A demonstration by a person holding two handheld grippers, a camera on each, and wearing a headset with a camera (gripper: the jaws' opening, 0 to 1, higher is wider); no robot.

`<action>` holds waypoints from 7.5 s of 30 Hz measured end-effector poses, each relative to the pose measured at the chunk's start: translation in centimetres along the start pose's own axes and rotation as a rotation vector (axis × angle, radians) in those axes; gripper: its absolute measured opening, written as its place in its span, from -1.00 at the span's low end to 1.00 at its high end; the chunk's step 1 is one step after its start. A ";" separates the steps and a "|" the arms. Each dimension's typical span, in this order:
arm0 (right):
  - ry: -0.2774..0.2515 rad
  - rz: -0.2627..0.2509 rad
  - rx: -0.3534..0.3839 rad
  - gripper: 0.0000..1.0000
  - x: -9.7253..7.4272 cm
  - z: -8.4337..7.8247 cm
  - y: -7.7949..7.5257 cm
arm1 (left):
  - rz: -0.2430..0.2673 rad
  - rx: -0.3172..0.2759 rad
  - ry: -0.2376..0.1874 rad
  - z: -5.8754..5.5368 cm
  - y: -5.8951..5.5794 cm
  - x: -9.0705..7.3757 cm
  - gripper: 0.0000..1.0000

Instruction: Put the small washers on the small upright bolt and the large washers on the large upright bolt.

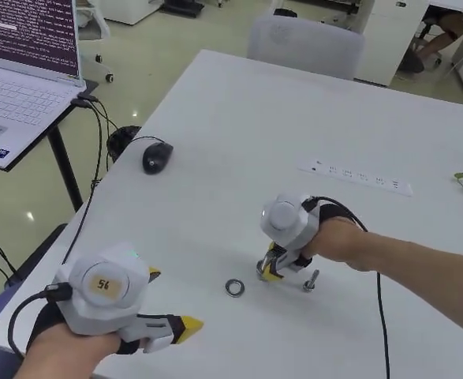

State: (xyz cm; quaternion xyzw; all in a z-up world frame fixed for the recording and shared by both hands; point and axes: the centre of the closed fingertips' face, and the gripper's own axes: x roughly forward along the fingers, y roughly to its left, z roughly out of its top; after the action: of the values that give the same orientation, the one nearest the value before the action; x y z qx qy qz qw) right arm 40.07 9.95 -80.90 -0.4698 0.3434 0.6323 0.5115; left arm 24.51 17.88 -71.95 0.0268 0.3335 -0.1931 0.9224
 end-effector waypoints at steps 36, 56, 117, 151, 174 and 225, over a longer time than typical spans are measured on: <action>-0.079 -0.076 0.100 -0.46 -3.9 -1.6 2.3 | -0.012 0.015 -0.005 -0.1 -0.7 0.0 0.25; -0.107 -0.012 0.140 -0.49 -0.5 0.2 6.2 | -0.016 0.021 -0.010 0.2 -1.0 0.1 0.25; -0.109 -0.010 0.240 -0.47 0.6 -2.1 9.4 | -0.029 0.029 -0.005 0.2 -1.4 0.3 0.24; 0.010 0.167 -0.377 -0.43 0.8 -1.9 10.0 | 0.007 0.010 -0.017 0.3 -0.2 -0.5 0.24; -0.005 0.144 -0.305 -0.54 0.3 -2.3 9.5 | 0.000 0.011 -0.019 0.6 -0.5 -0.2 0.24; -0.045 -0.022 -0.149 -0.54 -4.5 1.3 -0.1 | -0.007 0.005 -0.020 0.9 -0.4 0.2 0.25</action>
State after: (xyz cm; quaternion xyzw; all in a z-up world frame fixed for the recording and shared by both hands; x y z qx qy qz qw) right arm 40.04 9.72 -76.26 -0.4960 0.2783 0.6608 0.4897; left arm 25.04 17.30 -71.31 0.0262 0.3240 -0.1975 0.9248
